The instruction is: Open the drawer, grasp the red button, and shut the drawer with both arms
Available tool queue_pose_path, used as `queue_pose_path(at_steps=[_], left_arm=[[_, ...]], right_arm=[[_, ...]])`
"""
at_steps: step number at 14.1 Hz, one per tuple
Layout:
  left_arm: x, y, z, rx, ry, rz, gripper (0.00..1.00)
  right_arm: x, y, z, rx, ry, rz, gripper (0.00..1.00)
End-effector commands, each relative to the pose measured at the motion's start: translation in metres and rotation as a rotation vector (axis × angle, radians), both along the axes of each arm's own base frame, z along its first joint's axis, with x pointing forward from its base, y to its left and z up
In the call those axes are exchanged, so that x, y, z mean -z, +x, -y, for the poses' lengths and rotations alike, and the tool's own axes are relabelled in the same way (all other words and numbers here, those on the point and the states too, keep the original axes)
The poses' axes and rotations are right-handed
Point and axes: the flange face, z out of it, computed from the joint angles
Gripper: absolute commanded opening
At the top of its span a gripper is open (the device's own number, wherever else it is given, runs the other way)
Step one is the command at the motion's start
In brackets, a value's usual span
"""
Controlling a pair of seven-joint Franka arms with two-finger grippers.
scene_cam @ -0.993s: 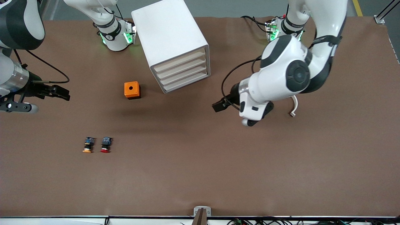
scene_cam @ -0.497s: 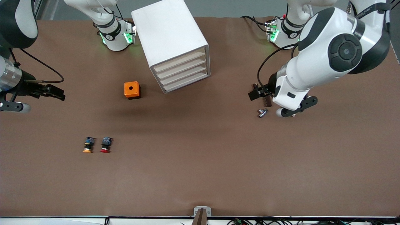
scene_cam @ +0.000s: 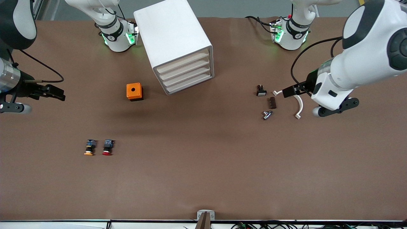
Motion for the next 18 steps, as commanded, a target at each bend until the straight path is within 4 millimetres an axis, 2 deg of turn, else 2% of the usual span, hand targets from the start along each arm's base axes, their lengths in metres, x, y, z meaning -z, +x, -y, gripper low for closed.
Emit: queue_pose_path(at_steps=[1, 2, 6, 8, 9, 11, 13, 16, 18], left_arm=[[0.0, -0.024, -0.035, 0.075, 0.043, 0.003, 0.99], [0.004, -0.03, -0.052, 0.093, 0.044, -0.004, 0.99], [0.016, -0.051, -0.092, 0.144, 0.047, 0.018, 0.99], [0.024, -0.067, -0.112, 0.158, 0.041, 0.062, 0.99], [0.025, -0.075, -0.119, 0.163, 0.038, 0.099, 0.99], [0.022, -0.08, -0.128, 0.165, 0.036, 0.145, 1.0], [0.011, -0.077, -0.134, 0.19, 0.053, 0.175, 1.0], [-0.027, -0.069, -0.136, 0.186, 0.057, 0.253, 1.0], [-0.045, -0.065, -0.149, 0.167, 0.057, 0.285, 1.0]], right_arm=[[-0.029, 0.003, 0.004, -0.01, 0.011, 0.045, 1.0], [-0.034, 0.002, 0.004, -0.01, 0.01, 0.046, 1.0], [-0.049, 0.001, 0.004, -0.01, 0.014, 0.056, 1.0], [-0.051, -0.003, 0.013, 0.006, 0.018, 0.026, 1.0], [-0.057, -0.006, 0.021, 0.027, 0.033, 0.023, 1.0], [-0.07, -0.009, 0.019, 0.023, 0.056, 0.031, 1.0], [-0.071, -0.011, 0.012, 0.016, 0.046, 0.024, 1.0], [-0.073, -0.016, 0.019, 0.025, 0.051, 0.014, 1.0], [-0.075, -0.019, 0.019, 0.023, 0.051, 0.017, 1.0]])
